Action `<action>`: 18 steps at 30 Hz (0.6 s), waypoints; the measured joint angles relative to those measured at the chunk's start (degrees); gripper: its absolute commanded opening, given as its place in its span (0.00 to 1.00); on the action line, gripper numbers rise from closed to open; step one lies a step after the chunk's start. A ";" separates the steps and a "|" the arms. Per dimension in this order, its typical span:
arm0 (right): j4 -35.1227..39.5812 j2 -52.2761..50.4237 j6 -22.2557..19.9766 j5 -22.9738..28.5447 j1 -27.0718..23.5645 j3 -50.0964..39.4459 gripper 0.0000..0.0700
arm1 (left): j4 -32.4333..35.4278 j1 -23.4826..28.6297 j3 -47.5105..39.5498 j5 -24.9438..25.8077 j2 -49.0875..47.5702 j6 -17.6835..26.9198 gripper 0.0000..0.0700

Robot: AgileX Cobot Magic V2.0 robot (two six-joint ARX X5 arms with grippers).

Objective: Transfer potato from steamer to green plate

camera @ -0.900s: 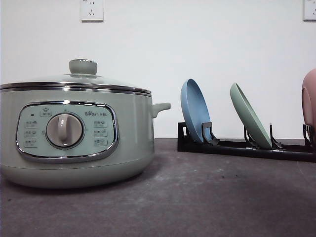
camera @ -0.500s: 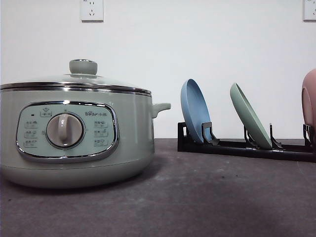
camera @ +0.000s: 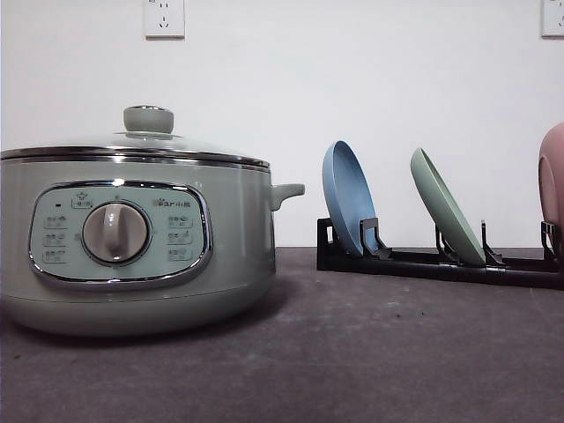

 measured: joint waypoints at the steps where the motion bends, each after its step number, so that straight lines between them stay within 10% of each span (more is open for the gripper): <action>1: -1.30 0.67 -0.78 -0.18 0.44 0.67 0.00 | -1.34 -0.73 1.10 0.14 0.83 0.96 0.00; 14: -12.88 3.70 -5.79 -0.18 6.21 3.22 0.02 | -6.76 -5.20 4.33 0.33 1.73 5.95 0.03; 18: -12.88 3.70 -5.75 0.13 6.23 3.22 0.46 | -7.22 -5.51 4.33 0.33 1.79 5.97 0.38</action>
